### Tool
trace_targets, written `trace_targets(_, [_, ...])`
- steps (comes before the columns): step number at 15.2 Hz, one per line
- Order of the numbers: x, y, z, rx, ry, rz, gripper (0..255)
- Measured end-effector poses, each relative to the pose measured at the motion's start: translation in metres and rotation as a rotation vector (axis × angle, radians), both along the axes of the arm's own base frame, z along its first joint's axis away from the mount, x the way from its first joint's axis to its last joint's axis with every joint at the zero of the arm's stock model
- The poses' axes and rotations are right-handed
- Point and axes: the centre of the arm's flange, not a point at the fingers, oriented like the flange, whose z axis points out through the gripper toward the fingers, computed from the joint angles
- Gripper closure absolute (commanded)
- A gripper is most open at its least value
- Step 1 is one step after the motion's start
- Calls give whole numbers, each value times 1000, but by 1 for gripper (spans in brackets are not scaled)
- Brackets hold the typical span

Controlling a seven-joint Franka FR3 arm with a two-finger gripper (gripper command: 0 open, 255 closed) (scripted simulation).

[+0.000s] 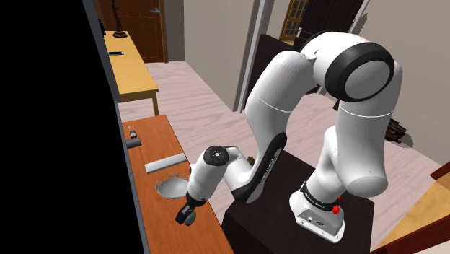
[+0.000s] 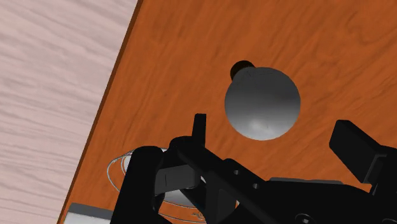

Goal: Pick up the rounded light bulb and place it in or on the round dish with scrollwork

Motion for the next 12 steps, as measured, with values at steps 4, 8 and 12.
trace_targets(4, [4,6,-21,0,-1,0,0])
trace_targets(8, [6,6,-28,-1,-1,0,0])
trace_targets(12, [6,6,-29,-1,-1,0,255])
